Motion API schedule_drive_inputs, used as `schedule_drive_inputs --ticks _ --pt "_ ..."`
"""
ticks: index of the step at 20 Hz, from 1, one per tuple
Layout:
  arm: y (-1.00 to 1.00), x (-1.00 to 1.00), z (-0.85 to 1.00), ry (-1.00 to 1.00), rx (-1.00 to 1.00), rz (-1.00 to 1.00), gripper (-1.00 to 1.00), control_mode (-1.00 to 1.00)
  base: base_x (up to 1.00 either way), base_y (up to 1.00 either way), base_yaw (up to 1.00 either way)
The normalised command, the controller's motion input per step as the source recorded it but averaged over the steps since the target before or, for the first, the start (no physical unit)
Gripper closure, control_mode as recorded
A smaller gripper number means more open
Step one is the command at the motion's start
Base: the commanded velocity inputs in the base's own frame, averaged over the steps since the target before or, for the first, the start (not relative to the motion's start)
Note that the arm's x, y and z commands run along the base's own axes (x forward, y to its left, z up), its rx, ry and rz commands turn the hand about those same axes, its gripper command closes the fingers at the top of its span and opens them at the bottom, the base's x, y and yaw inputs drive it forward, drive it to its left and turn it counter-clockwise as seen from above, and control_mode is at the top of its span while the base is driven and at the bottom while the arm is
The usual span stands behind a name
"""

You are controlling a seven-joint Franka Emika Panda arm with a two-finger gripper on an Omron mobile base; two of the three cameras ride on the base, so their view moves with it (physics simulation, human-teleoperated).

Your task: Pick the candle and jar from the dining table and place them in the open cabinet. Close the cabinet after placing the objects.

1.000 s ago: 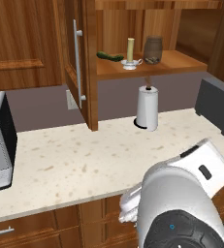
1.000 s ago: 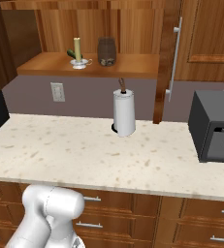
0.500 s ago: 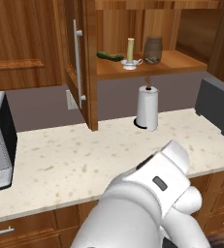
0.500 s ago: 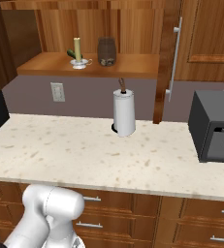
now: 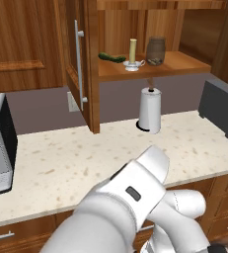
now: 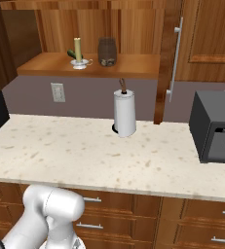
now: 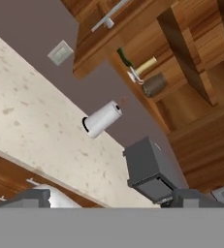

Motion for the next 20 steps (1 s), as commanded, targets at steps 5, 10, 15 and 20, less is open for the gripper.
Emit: schedule_drive_inputs --ticks 5,10,15,20 --pt "0.05 0.19 0.00 -0.02 -0.08 0.00 -1.00 -1.00 0.00 0.00 0.00" --pt "0.00 0.67 0.00 -0.01 -0.08 0.05 -1.00 -1.00 0.00 0.00 0.00" --pt "0.03 0.57 -0.01 -0.02 -0.08 0.04 -1.00 -1.00 0.00 0.00 0.00" --pt "0.11 0.45 -0.02 -0.01 -0.06 0.00 -1.00 -1.00 0.00 0.00 0.00"
